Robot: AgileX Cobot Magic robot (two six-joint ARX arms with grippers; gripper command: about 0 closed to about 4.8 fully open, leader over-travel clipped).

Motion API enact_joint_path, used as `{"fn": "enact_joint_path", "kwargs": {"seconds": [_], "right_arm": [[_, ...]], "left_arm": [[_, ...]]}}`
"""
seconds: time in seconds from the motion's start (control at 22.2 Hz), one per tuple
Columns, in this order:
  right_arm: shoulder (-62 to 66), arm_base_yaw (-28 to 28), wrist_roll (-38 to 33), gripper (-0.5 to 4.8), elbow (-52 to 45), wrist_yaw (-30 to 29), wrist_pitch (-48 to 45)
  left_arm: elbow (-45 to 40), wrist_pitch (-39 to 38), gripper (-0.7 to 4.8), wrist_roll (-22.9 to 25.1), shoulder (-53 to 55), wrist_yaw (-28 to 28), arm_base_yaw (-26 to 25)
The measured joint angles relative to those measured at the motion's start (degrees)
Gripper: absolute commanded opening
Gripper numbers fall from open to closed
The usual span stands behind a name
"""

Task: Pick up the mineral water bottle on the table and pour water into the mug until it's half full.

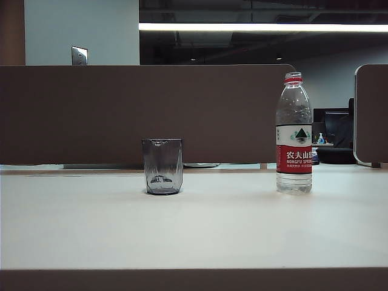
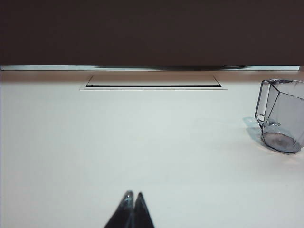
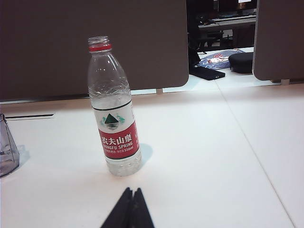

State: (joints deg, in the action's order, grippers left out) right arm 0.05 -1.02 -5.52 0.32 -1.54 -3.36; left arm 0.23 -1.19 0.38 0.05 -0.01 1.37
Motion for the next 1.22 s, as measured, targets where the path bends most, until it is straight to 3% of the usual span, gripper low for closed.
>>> {"fn": "enact_joint_path", "kwargs": {"seconds": [0.41,0.77,0.86,0.95,1.08,1.22], "right_arm": [[0.00,0.00,0.00,-0.08,0.00,0.00,0.00],[0.00,-0.02,-3.85,-0.08,0.00,-0.28,0.00],[0.02,-0.02,-10.23,-0.08,0.00,-3.91,-0.02],[0.02,-0.02,-15.76,-0.08,0.00,-8.90,-0.17],[0.02,-0.07,-18.62,-0.09,0.00,-12.68,-0.20],[0.57,-0.09,-19.30,-0.09,0.96,-11.61,0.50]], "left_arm": [[0.00,-0.02,-0.05,0.00,0.00,-0.24,1.09],[0.00,0.00,-0.05,0.00,0.00,-0.57,16.68],[0.00,0.00,-0.05,0.00,0.00,-0.04,23.76],[0.00,0.00,-0.05,0.00,0.00,0.07,27.41],[0.00,0.00,-0.05,0.00,0.00,0.11,27.85],[0.00,0.00,-0.06,0.02,0.00,0.15,27.87]]}}
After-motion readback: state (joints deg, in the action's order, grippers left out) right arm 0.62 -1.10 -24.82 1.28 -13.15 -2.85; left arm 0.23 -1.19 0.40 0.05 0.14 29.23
